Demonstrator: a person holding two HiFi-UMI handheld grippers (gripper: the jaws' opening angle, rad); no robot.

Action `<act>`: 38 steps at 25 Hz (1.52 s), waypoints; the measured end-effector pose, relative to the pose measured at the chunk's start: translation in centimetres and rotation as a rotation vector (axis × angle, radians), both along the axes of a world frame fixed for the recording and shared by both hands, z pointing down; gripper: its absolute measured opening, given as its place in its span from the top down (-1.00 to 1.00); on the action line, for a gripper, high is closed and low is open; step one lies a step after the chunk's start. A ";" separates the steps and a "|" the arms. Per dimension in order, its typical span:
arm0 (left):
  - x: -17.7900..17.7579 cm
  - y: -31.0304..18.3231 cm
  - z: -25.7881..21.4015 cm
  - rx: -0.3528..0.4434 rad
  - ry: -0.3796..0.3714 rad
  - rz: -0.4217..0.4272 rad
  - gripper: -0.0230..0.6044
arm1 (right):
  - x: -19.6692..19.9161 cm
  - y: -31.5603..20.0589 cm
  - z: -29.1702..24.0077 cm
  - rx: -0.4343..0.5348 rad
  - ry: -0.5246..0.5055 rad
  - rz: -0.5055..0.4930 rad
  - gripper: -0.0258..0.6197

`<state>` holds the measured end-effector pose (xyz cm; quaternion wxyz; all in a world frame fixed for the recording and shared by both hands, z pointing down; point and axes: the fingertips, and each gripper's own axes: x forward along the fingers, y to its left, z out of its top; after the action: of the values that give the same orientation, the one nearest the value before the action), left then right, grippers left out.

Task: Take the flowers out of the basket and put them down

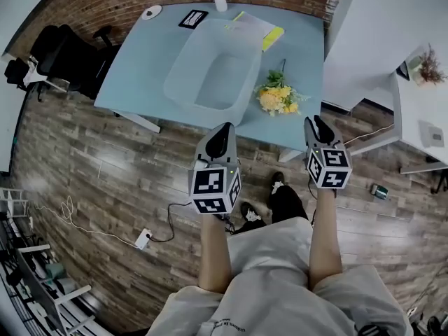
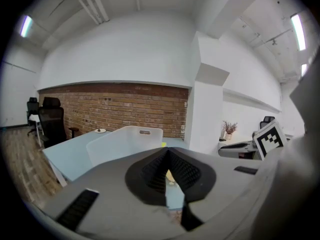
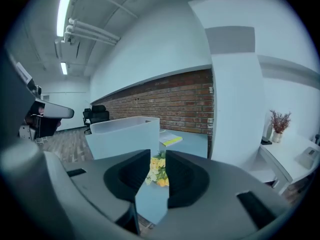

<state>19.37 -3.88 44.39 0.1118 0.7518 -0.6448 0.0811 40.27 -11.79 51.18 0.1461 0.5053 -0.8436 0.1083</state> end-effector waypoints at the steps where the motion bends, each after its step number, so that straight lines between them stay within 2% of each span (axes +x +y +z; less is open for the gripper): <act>1: 0.3 0.0 -0.3 0.003 -0.020 -0.003 0.87 | 0.2 -0.1 -0.4 0.007 0.003 -0.004 0.55; 8: 2.2 -2.2 -1.6 0.012 -0.076 -0.038 0.87 | -0.9 -2.8 -2.6 0.044 0.024 -0.127 0.56; 13: 4.3 -4.0 -2.6 0.035 -0.050 -0.107 0.87 | -1.4 -3.4 -4.1 0.068 0.020 -0.258 0.63; 14: 5.0 -4.5 -2.5 0.037 -0.053 -0.106 0.87 | -1.2 -3.7 -4.1 0.069 0.022 -0.277 0.70; 17: 7.4 -5.6 -2.6 0.046 -0.061 -0.098 0.87 | 0.1 -4.5 -3.9 0.068 0.031 -0.318 0.71; 19: 8.5 -5.9 -2.9 0.057 -0.066 -0.113 0.87 | 1.2 -4.9 -4.0 0.071 0.022 -0.340 0.80; 21: 9.4 -6.2 -3.0 0.071 -0.068 -0.137 0.86 | 2.1 -5.4 -4.4 0.078 0.005 -0.364 0.80; 23: 10.2 -6.6 -2.5 0.077 -0.033 -0.168 0.87 | 2.7 -5.9 -4.6 0.082 -0.008 -0.385 0.89; 26: 12.1 -6.7 -0.2 0.050 0.095 -0.205 0.87 | 3.4 -6.1 -4.6 0.085 -0.033 -0.402 0.92; 27: 13.0 -6.6 0.7 0.032 0.102 -0.199 0.87 | 3.5 -6.0 -4.4 0.074 -0.044 -0.405 0.93; 29: 14.5 -6.6 1.6 0.000 0.062 -0.179 0.87 | 3.6 -5.7 -3.7 0.017 -0.086 -0.413 0.93; 32: 15.4 -6.8 1.6 -0.022 0.007 -0.151 0.87 | 3.0 -4.4 -2.5 -0.092 -0.205 -0.448 0.93; 33: 15.6 -6.9 1.5 -0.025 -0.009 -0.141 0.87 | 2.9 -4.1 -2.1 -0.105 -0.212 -0.456 0.93; 38: 16.0 -7.5 1.6 -0.031 -0.033 -0.144 0.87 | 3.4 -4.4 -1.1 -0.091 -0.097 -0.478 0.95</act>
<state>35.34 -11.40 46.03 0.1183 0.7001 -0.6978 0.0949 43.71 -16.23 50.12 0.1497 0.2787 -0.9393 0.1328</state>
